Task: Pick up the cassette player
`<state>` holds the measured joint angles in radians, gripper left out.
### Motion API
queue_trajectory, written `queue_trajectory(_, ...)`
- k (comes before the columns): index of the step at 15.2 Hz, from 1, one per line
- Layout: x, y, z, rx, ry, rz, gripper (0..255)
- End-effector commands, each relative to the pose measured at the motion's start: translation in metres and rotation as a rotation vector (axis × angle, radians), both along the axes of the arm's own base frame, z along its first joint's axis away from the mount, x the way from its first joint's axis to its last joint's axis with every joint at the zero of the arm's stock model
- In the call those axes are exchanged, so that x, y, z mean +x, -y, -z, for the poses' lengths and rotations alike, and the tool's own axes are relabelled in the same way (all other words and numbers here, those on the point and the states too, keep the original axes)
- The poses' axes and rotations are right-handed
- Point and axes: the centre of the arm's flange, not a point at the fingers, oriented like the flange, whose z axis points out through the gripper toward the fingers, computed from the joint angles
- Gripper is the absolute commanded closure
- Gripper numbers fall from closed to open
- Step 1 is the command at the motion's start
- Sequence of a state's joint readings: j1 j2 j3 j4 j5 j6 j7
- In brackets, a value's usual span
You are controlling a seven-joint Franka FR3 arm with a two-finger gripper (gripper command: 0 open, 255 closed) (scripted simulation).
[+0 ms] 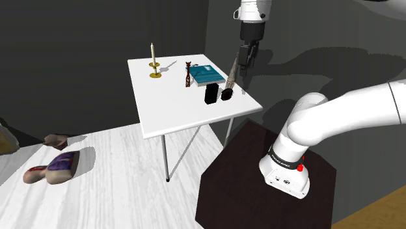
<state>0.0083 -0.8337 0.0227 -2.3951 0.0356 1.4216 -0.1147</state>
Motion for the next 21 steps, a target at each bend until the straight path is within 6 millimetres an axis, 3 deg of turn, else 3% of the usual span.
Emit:
queue_trajectory(1,0.000,0.000,0.000,0.000,0.000,0.000,0)
queue_trajectory(11,0.059,0.079,0.079,0.003,0.043,-0.181,0)
queue_trajectory(21,0.135,0.145,0.155,0.005,0.087,-0.362,0)
